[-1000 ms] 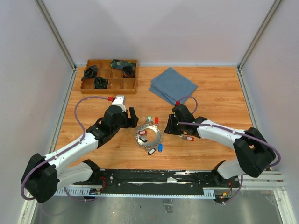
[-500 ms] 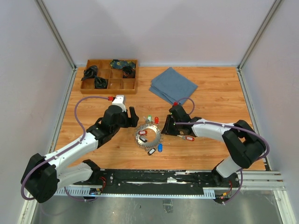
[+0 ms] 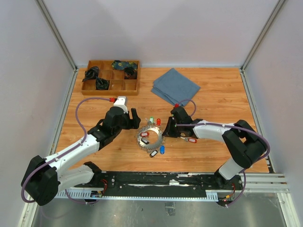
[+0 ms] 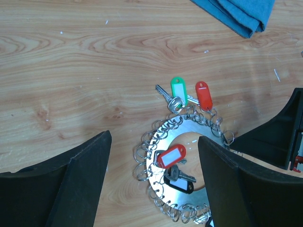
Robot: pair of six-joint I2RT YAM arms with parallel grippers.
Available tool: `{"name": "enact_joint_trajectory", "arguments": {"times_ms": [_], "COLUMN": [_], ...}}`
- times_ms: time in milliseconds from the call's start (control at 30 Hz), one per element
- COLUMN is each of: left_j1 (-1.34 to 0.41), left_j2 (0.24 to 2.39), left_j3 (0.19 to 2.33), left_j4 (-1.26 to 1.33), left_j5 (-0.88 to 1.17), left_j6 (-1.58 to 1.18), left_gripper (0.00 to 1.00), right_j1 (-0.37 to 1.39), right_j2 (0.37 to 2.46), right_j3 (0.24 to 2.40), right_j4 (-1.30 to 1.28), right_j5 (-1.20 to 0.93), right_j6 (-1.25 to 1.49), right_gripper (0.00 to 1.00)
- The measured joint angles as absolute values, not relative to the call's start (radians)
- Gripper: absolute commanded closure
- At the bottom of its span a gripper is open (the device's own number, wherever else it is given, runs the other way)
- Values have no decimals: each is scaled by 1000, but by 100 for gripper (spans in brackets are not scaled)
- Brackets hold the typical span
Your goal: Put the keys on the keyring
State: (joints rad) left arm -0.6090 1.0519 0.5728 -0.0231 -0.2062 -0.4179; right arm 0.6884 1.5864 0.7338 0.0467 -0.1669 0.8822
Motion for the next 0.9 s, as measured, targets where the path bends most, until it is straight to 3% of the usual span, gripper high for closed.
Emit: {"name": "enact_joint_trajectory", "arguments": {"times_ms": [267, 600, 900], "left_j1": [-609, -609, -609], "left_j2": [1052, 1043, 871], "left_j3": [573, 573, 574], "left_j4": [-23, -25, -51], "left_j5": [-206, -206, -185], "left_j6": [-418, -414, -400], "left_gripper": [21, 20, 3], "right_j1": [688, 688, 694], "right_j2": [1597, 1579, 1388], "right_j3": [734, 734, 812], "right_j4": [56, 52, -63], "right_j5": [-176, -175, -143], "right_j6": [889, 844, 610], "right_gripper": [99, 99, 99]}}
